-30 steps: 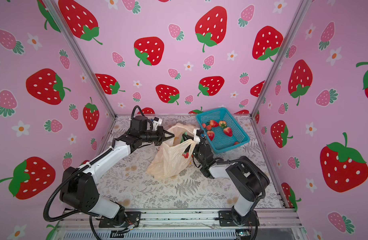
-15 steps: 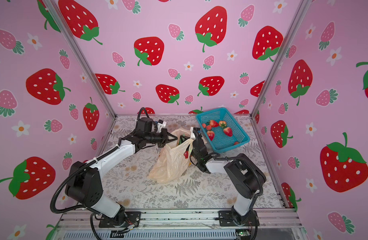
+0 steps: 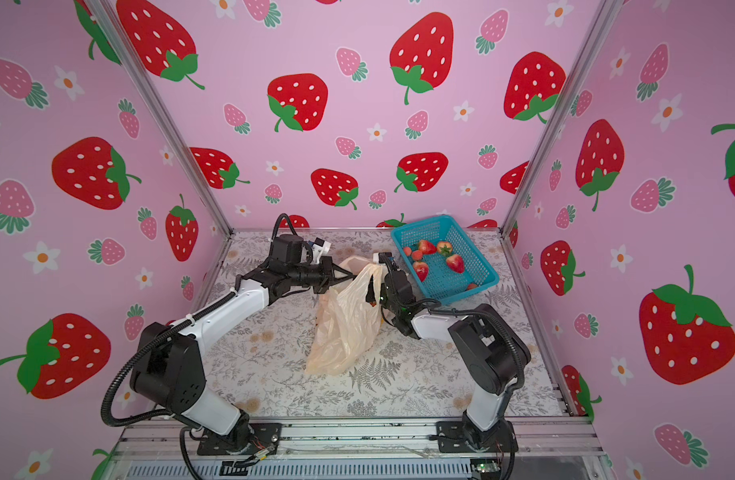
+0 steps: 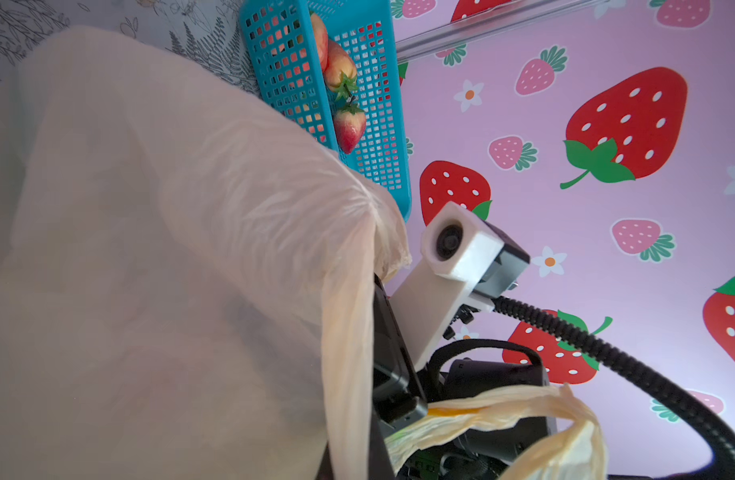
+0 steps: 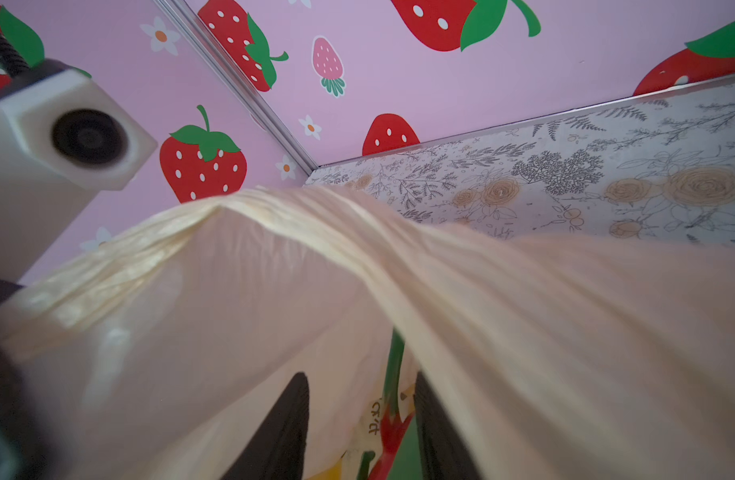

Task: Place the fake fruits into the plastic bag and tie a complex knot
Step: 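Lower the dragon fruit into the bag and open the right gripper, then withdraw the right gripper from the bag back toward the teal basket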

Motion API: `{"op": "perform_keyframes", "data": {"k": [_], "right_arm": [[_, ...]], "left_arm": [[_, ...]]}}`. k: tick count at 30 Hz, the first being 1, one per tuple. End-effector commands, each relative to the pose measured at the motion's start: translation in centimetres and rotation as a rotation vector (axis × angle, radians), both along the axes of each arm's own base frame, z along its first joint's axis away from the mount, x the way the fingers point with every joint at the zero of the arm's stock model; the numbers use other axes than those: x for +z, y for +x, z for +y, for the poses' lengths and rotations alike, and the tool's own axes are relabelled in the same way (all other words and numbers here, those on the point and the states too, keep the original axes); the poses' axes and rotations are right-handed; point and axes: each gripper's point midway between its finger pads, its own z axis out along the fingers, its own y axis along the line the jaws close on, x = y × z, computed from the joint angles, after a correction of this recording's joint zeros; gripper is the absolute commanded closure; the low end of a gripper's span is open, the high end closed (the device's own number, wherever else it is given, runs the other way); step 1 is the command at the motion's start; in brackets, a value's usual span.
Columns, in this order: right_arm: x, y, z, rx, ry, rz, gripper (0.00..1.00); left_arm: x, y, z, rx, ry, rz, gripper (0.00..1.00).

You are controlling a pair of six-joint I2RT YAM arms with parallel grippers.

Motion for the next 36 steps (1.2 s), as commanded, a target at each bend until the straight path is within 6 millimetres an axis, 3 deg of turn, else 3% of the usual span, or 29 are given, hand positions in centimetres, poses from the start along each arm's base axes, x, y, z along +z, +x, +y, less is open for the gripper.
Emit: {"op": "perform_keyframes", "data": {"k": [1, 5, 12, 21, 30, 36], "right_arm": [[3.4, -0.9, -0.6, 0.056, -0.074, -0.102, 0.50], [3.7, -1.2, -2.9, 0.017, -0.199, -0.144, 0.49], [1.6, -0.6, -8.5, -0.163, -0.447, -0.117, 0.44], [-1.5, -0.9, -11.5, -0.265, -0.377, 0.048, 0.42], [-6.5, 0.3, -11.7, -0.236, -0.282, 0.283, 0.41], [-8.0, 0.0, -10.6, -0.180, -0.229, 0.340, 0.46]], "left_arm": [[0.0, 0.5, 0.4, -0.001, 0.009, -0.024, 1.00], [-0.5, 0.6, 0.9, 0.007, 0.035, -0.035, 1.00], [-0.6, 0.7, 1.1, -0.004, 0.039, -0.042, 1.00], [-0.9, 0.7, 1.3, -0.005, 0.052, -0.040, 1.00], [-0.9, 0.6, 1.3, -0.008, 0.052, -0.037, 1.00], [-0.8, 0.6, 1.3, -0.009, 0.048, -0.034, 1.00]]}}
